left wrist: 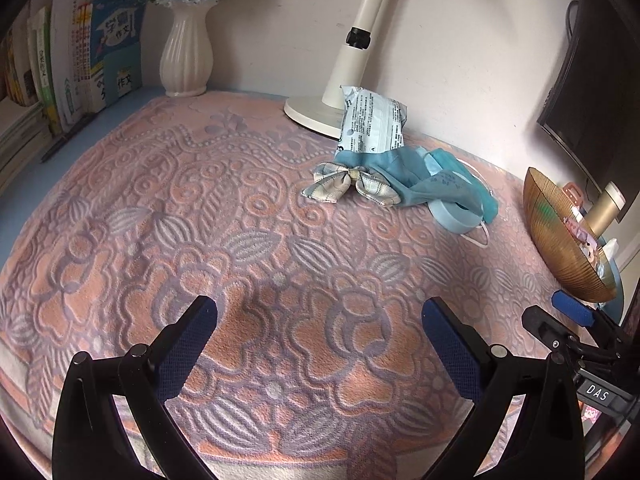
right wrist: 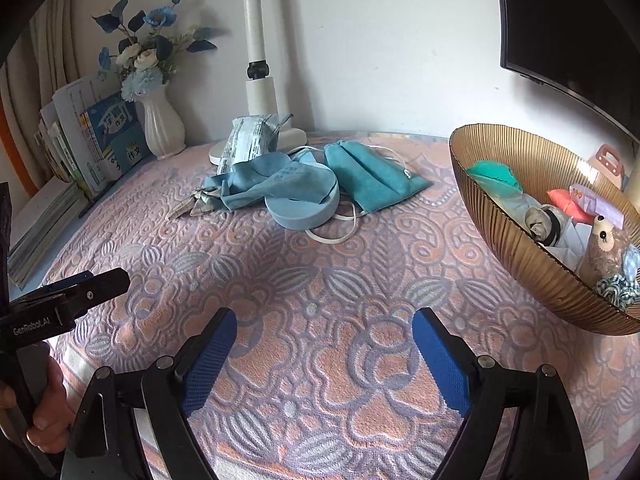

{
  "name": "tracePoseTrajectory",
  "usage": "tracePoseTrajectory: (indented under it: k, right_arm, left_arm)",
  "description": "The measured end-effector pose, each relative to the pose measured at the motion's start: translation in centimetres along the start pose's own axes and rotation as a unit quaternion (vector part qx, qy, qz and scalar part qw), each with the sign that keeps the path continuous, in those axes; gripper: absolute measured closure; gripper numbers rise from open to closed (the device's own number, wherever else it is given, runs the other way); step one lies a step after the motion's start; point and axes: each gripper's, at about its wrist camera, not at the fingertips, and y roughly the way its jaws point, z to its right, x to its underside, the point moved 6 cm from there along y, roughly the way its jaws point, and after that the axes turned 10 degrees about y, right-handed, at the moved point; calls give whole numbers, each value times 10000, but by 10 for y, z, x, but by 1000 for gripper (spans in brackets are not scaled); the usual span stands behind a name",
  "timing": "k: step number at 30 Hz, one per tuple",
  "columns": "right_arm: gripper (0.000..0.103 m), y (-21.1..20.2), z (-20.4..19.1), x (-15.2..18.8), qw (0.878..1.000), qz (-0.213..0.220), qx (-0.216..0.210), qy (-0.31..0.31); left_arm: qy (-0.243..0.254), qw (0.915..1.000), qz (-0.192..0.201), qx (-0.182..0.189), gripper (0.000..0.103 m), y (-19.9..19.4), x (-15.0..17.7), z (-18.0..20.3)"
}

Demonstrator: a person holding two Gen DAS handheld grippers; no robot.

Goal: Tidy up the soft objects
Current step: 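Move both open grippers back toward the remaining items on the bed, then grasp the plaid bow with the left gripper while the right grasps the tape roll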

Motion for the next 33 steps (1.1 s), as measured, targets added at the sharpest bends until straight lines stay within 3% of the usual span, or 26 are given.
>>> tracePoseTrajectory:
  k: [15,19,23,25,27,30,33]
  right_arm:
    - [14,-1,2,-1,10000,3,-20,50]
    - [14,-1,4,0,9998,-87,-79,144]
    - [14,3,-4,3,9960,-815,-298,205]
    - [14,0,-14,-4,9942,-1007,-369,102]
    - [14,-1,-22,-20,9955,-919,-199,-116]
    - [14,7,-31,-47,9970,-607,88,-482]
    - [19,30,-36,-69,9958,-561,239,-687]
  left_arm:
    - [-79,9999,-73,31,1,0,2,-1]
    - [-53,9991,-263,317,1,-4,-5,-1]
    - [316,9983,-383,290,1,-7,-36,-9]
    - [600,9970,-495,42,1,4,-55,-14]
    - [805,9950,-585,-28,2,22,-71,-17]
    - [836,9921,-816,452,2,53,-84,-11]
    - [1065,9889,-850,590,2,79,-91,3]
